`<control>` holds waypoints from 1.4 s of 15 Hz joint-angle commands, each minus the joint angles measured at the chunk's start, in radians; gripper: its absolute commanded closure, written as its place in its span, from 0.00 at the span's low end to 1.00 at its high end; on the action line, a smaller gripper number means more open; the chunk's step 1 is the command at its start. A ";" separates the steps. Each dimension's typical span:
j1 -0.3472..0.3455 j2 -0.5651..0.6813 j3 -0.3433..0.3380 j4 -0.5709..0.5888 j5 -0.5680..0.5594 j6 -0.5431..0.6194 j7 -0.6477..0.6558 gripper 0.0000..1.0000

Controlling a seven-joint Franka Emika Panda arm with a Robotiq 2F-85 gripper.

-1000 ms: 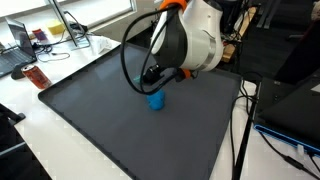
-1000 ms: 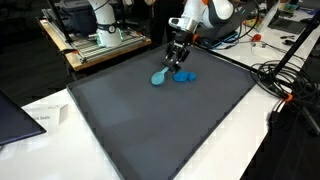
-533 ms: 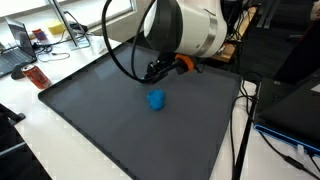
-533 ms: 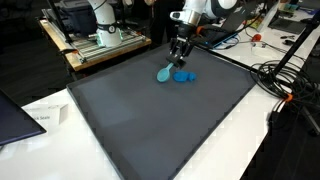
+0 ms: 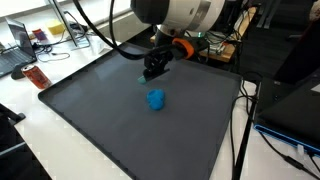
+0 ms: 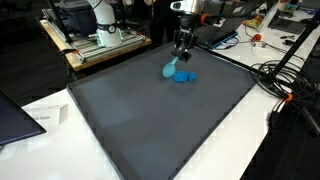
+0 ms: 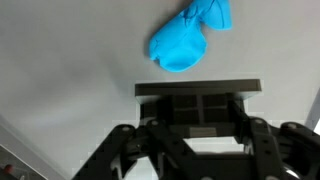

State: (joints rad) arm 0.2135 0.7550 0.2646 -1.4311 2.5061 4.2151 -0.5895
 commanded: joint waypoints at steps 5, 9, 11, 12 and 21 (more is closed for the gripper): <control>-0.247 -0.048 0.267 0.010 0.005 0.024 0.001 0.63; -0.349 -0.039 0.379 0.017 0.005 0.025 -0.001 0.63; -0.371 -0.038 0.390 -0.010 0.006 0.025 -0.009 0.63; -0.378 -0.038 0.389 -0.023 0.005 0.025 -0.011 0.63; -0.357 0.030 0.323 -0.118 0.006 0.026 -0.003 0.63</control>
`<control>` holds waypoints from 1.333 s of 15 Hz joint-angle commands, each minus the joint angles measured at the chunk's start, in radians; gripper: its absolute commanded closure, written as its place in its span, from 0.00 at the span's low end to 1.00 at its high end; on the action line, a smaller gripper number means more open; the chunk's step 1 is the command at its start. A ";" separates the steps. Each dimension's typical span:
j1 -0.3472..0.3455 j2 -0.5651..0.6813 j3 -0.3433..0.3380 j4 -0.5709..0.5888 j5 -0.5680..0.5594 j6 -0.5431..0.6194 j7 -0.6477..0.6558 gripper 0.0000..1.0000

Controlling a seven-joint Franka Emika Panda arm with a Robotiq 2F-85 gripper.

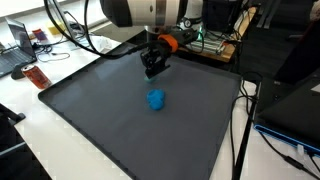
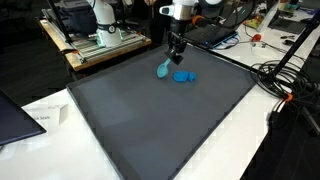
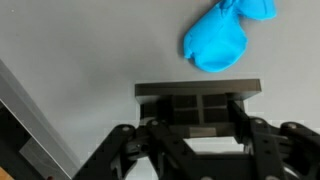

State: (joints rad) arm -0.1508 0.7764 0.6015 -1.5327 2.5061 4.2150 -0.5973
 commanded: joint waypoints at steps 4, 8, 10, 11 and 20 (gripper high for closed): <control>0.017 0.023 -0.018 -0.018 0.001 0.025 0.017 0.63; 0.033 0.024 -0.022 0.029 0.001 0.024 -0.008 0.63; 0.025 0.020 -0.021 0.003 0.004 -0.004 -0.006 0.38; 0.029 0.020 -0.021 0.017 0.004 -0.004 -0.014 0.38; 0.108 -0.030 -0.071 0.009 -0.025 -0.024 -0.040 0.63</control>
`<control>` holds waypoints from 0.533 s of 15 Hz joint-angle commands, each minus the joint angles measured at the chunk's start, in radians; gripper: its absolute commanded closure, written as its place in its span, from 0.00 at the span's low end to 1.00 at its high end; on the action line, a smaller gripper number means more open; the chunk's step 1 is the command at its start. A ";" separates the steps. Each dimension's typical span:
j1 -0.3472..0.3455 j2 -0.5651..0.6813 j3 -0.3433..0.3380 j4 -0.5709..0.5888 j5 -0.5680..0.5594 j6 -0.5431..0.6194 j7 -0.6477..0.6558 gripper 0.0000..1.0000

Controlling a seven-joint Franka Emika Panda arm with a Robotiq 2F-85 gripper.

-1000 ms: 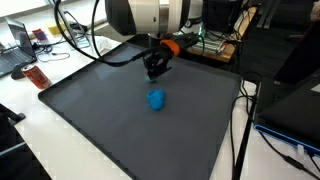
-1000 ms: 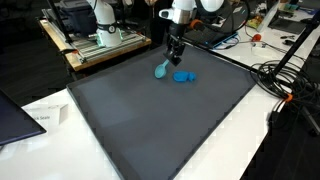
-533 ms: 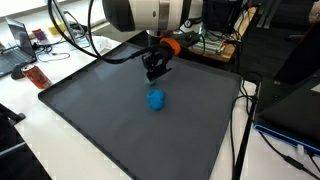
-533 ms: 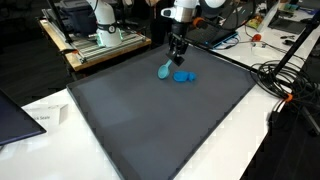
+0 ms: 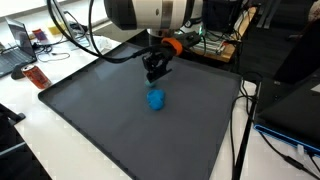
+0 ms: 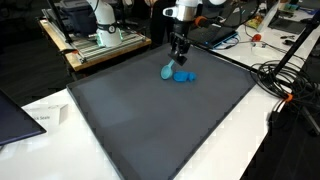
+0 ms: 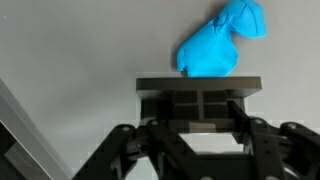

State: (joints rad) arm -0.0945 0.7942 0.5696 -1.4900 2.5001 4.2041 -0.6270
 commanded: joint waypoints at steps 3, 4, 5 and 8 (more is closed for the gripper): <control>0.115 -0.059 -0.082 -0.044 -0.056 0.002 -0.011 0.63; 0.139 -0.062 -0.098 -0.049 -0.074 0.014 -0.010 0.63; 0.163 -0.067 -0.116 -0.055 -0.095 0.025 0.000 0.63; 0.241 -0.094 -0.203 -0.106 -0.135 0.013 0.024 0.63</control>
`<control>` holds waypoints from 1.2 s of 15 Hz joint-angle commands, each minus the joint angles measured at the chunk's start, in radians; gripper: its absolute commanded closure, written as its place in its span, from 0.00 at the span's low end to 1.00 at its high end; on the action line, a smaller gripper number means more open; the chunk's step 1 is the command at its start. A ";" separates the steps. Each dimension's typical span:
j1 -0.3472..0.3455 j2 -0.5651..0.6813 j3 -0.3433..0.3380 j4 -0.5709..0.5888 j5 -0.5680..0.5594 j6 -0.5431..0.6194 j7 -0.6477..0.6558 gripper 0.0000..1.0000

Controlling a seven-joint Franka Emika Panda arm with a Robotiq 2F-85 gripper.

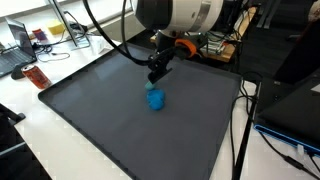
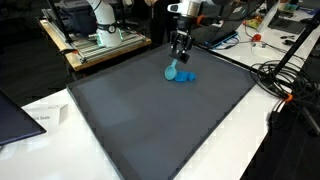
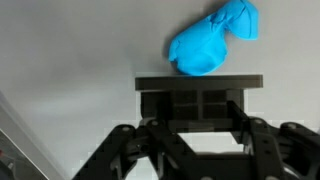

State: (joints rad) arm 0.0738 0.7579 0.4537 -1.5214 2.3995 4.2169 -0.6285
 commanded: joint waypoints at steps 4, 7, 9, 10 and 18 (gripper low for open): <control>0.168 -0.064 -0.194 -0.100 -0.070 0.002 0.033 0.63; 0.213 -0.065 -0.233 -0.112 -0.124 0.003 0.052 0.63; 0.231 -0.065 -0.245 -0.121 -0.157 0.001 0.063 0.63; 0.238 -0.064 -0.250 -0.125 -0.169 -0.002 0.067 0.63; 0.197 -0.068 -0.190 -0.200 -0.322 -0.020 0.112 0.63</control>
State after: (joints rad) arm 0.2870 0.7263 0.2487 -1.6545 2.1362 4.2118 -0.5570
